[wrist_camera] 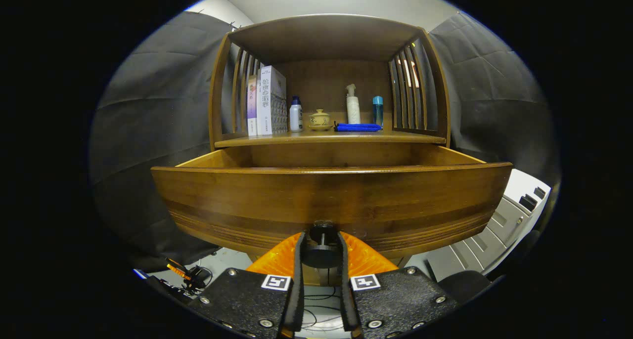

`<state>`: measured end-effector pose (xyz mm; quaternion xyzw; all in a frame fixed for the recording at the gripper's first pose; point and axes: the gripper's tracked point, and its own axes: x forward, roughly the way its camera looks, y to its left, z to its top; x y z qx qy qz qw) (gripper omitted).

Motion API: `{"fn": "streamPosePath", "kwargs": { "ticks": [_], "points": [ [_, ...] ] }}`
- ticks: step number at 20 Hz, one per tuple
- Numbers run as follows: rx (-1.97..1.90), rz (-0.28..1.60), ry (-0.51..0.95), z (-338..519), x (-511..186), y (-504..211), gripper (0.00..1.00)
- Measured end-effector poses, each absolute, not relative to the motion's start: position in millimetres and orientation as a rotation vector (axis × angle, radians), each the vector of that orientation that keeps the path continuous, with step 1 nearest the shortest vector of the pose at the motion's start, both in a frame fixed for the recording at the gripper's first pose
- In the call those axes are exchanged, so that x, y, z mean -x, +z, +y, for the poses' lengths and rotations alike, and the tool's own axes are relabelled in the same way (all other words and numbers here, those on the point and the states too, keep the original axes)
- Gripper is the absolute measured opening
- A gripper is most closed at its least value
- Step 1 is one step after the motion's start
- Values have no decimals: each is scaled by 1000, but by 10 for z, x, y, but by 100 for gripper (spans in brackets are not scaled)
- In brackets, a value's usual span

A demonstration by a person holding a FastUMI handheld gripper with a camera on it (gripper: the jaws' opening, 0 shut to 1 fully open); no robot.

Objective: Pull open the drawer, take out the items inside it, and place them on the countertop above the cabinet.

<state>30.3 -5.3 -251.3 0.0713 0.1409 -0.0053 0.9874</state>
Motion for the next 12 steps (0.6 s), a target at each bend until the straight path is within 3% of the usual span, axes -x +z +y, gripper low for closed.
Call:
{"fn": "streamPosePath", "kwargs": {
  "ticks": [9, 11, 12],
  "points": [
    [-132, 290, -1, 36, -48, -2528, 30],
    [-140, 300, 6, 69, -1, -2535, 38],
    [-135, 286, 16, 64, 39, -2491, 46]
  ]
}}
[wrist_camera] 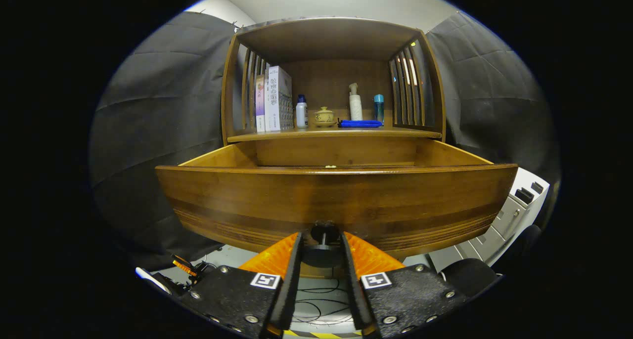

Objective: Pull open the drawer, take out the items inside it, and place them on the countertop above the cabinet.

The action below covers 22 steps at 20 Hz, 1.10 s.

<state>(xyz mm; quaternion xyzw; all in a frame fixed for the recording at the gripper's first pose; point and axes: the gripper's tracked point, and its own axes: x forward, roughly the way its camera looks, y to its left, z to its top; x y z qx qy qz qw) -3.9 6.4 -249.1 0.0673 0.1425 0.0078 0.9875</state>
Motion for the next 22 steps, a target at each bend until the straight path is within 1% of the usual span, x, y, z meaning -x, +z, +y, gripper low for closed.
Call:
{"fn": "streamPosePath", "kwargs": {
  "ticks": [2, 6, 14, 19, 21, 22],
  "points": [
    [-142, 230, 33, 85, 113, -2342, 63],
    [-207, 178, 54, 39, 223, -1890, 96],
    [-205, 209, -4, -391, 25, -1016, 96],
    [-138, 260, -26, -498, -279, -684, 95],
    [-137, 299, -5, -400, -432, -690, 95],
    [-132, 330, -19, -426, -489, -735, 95]
  ]
}}
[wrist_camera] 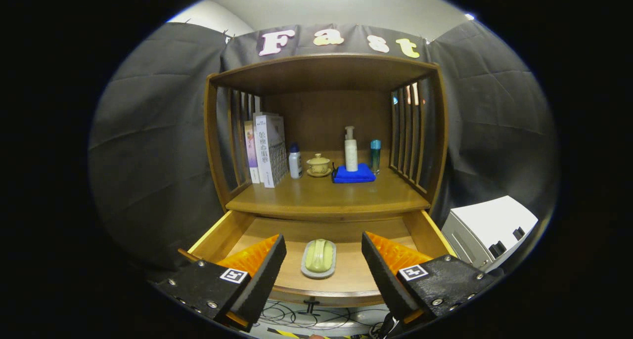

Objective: Pull open the drawer, take out the items inside it, and place them on the countertop above the cabinet.

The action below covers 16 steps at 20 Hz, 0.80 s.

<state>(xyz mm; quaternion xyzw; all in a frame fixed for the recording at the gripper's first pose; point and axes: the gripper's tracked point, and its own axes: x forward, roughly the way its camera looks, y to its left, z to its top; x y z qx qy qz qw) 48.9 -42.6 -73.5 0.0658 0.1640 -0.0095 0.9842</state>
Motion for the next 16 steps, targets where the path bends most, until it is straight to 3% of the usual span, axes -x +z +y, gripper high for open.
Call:
{"fn": "streamPosePath", "kwargs": {
  "ticks": [16],
  "points": [
    [-171, 855, -167, -379, -1379, -1836, 95]
  ]
}}
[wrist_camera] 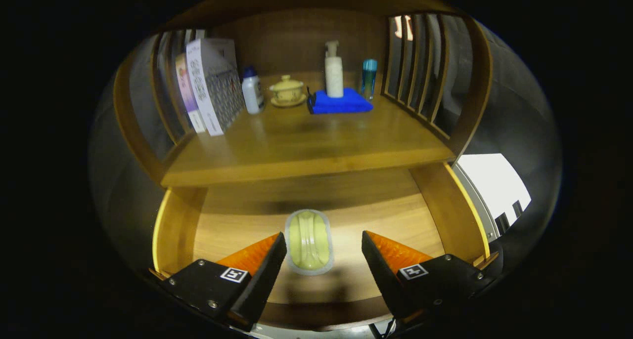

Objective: Pull open the drawer, take out the items inside it, and place them on the countertop above the cabinet.

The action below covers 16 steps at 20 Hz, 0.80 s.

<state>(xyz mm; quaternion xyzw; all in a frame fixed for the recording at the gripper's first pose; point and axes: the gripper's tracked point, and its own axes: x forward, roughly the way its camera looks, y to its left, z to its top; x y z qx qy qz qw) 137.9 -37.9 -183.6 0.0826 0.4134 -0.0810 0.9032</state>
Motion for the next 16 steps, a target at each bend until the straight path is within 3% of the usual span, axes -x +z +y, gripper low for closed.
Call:
{"fn": "streamPosePath", "kwargs": {
  "ticks": [5, 9, 13, 16],
  "points": [
    [-184, 945, -127, -171, -1558, -2123, 95],
    [-180, 997, -127, -151, -1584, -2318, 84],
    [-146, 1038, -124, -232, -1522, -2486, 61],
    [-153, 1029, -87, -180, -1518, -2500, 24]
  ]
}}
